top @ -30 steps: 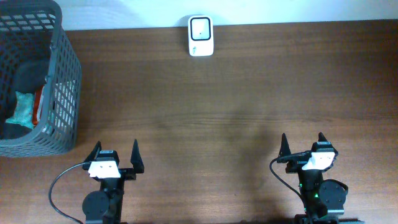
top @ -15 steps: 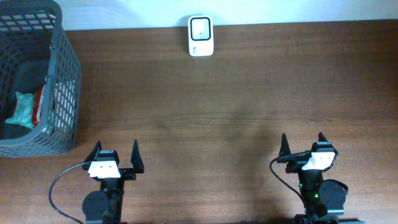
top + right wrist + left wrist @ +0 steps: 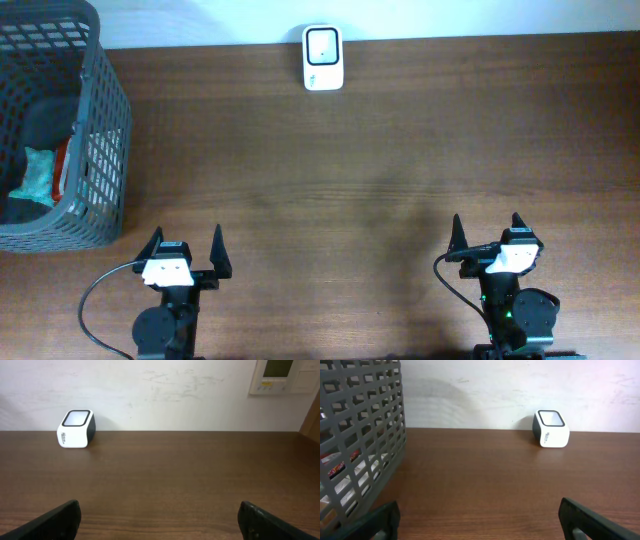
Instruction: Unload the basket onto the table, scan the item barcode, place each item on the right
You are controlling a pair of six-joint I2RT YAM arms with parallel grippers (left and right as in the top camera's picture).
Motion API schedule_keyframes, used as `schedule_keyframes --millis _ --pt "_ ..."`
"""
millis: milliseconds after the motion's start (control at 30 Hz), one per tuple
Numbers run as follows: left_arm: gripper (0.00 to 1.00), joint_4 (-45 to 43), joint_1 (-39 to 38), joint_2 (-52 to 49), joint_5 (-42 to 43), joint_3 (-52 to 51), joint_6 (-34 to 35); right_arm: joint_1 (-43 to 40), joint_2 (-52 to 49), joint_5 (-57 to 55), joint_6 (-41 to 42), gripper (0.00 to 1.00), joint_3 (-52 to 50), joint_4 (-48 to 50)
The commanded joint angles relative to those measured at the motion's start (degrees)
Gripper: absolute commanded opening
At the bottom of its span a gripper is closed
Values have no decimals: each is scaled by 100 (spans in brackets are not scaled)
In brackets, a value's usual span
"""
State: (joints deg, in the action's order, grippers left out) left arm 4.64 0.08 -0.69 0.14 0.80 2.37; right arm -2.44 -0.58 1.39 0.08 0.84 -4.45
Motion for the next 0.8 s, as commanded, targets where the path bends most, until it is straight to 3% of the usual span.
schedule_keyframes --millis 0,633,667,767 --pt "99 17 9 35 -42 -31 -114 -22 39 -50 39 99 -52 -7" --pt "99 15 9 35 -37 -31 -111 -22 39 -50 39 99 -52 -7" --pt "99 15 9 35 63 -26 -96 -22 39 -50 39 99 -52 -7" --pt "99 -313 9 35 1665 -22 492 -22 39 -52 39 99 -52 -7"
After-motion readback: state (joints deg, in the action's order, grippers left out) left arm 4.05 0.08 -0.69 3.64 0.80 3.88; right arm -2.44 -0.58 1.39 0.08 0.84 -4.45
